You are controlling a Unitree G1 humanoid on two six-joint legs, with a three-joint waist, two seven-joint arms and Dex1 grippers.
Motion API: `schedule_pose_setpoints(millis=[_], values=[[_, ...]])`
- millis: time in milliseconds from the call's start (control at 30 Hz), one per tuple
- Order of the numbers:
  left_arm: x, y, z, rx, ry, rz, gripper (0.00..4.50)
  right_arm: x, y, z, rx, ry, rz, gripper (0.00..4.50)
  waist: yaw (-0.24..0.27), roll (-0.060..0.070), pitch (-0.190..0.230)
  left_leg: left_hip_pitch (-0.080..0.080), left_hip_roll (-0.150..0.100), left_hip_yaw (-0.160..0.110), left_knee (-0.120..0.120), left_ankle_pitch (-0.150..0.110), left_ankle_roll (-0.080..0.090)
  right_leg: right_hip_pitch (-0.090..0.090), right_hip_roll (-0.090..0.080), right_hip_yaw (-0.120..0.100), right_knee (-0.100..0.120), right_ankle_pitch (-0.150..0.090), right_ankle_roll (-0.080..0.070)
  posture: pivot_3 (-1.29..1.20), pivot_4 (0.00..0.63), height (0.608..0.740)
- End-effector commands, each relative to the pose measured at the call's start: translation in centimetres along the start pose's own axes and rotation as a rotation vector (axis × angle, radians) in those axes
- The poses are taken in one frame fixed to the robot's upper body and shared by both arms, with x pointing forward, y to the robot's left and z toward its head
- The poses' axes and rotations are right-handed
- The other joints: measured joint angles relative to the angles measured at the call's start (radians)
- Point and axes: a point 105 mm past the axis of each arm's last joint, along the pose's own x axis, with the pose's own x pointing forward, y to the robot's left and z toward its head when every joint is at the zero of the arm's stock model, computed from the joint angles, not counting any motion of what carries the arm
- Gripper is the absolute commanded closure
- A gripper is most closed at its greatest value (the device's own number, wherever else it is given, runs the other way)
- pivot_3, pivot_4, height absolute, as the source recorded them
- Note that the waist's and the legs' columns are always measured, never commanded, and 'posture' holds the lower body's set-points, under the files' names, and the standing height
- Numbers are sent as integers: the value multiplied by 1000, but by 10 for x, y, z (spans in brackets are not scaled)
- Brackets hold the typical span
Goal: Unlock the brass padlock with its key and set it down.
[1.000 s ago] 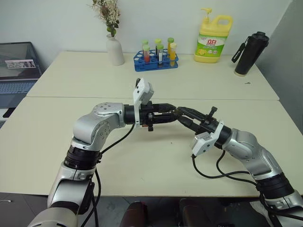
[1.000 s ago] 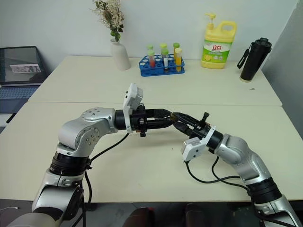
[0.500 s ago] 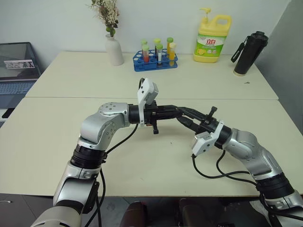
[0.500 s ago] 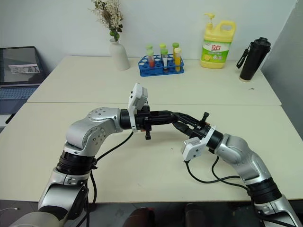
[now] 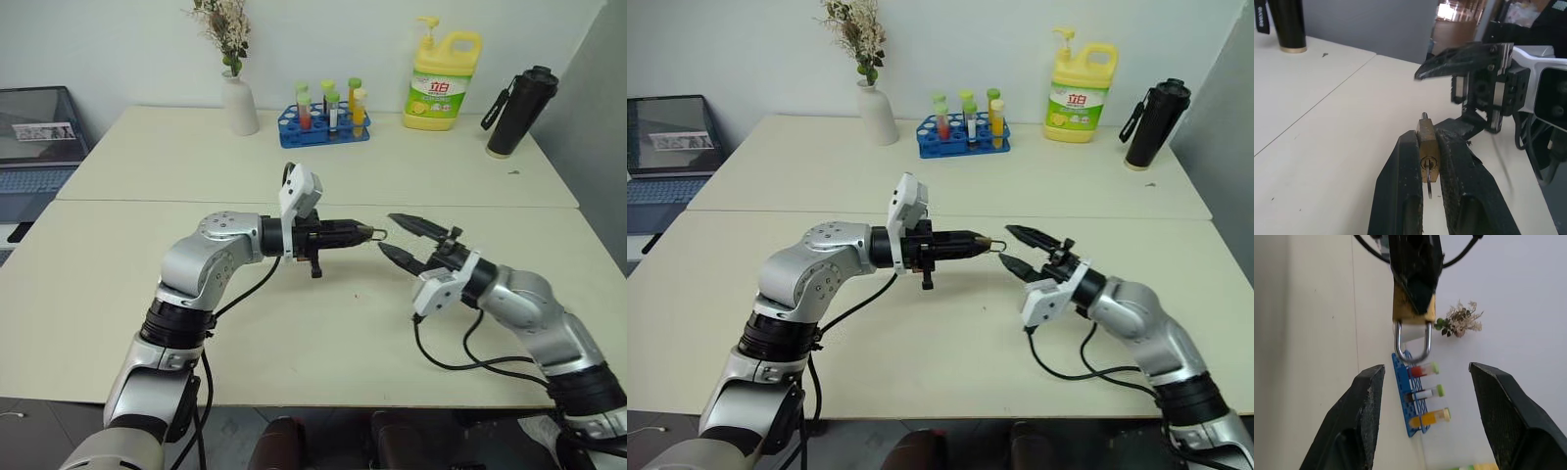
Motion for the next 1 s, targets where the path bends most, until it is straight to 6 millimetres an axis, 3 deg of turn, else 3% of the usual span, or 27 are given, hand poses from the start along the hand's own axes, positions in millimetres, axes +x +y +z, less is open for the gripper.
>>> schedule_pose_setpoints(millis=[33, 67, 167, 367, 1000], values=[[-5, 3, 12, 28, -34, 6, 4346, -12, -13, 13, 15, -60, -33, 1827, 0, 0, 0, 0, 0, 0, 0, 0, 0, 0, 0, 0, 0, 0, 0, 0, 150, 740], [-5, 3, 13, 25, -36, 2, 4346, -14, -12, 19, 30, -90, -26, 1827, -1, 0, 0, 0, 0, 0, 0, 0, 0, 0, 0, 0, 0, 0, 0, 0, 150, 740], [-5, 2, 13, 15, -37, -18, 4346, -14, -12, 36, 115, -175, -19, 2382, -6, 0, 0, 0, 0, 0, 0, -1, 2, 0, 0, 0, 0, 0, 0, 0, 150, 740], [-2, -6, 15, 47, -36, -78, 4346, -6, -16, 41, 203, -194, 10, 4485, -2, 0, 0, 0, 1, 0, 1, -2, 3, 0, 1, 0, 2, 0, 0, 0, 150, 740], [-7, -36, 14, 94, 3, -219, 4346, 6, -13, 35, 226, -198, 82, 4500, -2, 0, 0, 0, 0, -1, 6, -2, 3, 0, 1, 0, 5, 0, 0, 0, 150, 740]])
